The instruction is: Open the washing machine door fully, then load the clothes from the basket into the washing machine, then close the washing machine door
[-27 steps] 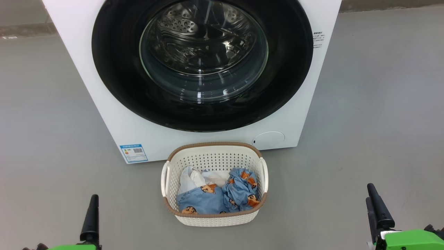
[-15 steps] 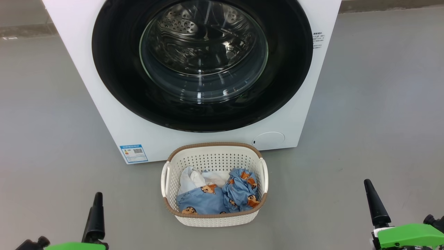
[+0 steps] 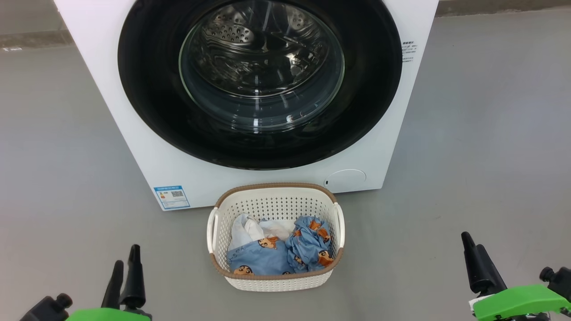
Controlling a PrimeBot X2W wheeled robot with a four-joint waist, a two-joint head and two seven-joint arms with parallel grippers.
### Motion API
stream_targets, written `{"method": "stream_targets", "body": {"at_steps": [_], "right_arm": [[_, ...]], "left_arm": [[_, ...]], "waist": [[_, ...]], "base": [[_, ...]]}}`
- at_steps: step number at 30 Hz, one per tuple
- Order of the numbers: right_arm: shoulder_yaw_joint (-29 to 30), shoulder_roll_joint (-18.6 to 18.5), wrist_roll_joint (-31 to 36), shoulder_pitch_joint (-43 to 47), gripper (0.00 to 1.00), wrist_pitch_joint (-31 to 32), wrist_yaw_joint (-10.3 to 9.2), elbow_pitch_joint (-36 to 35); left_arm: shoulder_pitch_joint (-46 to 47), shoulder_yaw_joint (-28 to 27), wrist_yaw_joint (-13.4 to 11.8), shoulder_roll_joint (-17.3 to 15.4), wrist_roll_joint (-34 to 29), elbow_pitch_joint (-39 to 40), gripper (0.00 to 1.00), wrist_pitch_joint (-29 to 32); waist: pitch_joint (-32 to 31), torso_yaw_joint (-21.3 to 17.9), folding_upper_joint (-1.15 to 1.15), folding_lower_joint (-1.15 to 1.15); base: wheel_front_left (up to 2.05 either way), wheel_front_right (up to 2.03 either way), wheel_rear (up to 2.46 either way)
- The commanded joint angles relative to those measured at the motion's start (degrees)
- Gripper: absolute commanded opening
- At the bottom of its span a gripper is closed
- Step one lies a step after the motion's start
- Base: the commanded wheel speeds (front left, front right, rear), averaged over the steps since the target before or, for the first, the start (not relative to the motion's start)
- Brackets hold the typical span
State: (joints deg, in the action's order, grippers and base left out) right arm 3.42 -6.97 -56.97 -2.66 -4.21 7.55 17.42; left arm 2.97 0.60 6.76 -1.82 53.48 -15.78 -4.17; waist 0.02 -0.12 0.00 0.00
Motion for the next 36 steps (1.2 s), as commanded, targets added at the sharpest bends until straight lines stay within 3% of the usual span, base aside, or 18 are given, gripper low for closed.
{"method": "stream_targets", "body": {"at_steps": [1,36], "right_arm": [[-0.9,-1.0,1.9,-2.6,1.0,-0.6,-0.03,-1.3],[-3.2,-2.2,28.2,-3.1,1.0,-5.3,-0.05,-1.7]], "left_arm": [[2.8,-0.6,0.3,-1.0,-1.9,1.6,1.0,-0.7],[3.7,2.2,0.5,-1.0,-26.9,-1.4,1.0,-6.5]], "waist": [[0.0,0.0,0.0,0.0],[0.3,0.1,0.0,0.0]], "base": [[0.0,0.0,0.0],[0.0,0.0,0.0]]}}
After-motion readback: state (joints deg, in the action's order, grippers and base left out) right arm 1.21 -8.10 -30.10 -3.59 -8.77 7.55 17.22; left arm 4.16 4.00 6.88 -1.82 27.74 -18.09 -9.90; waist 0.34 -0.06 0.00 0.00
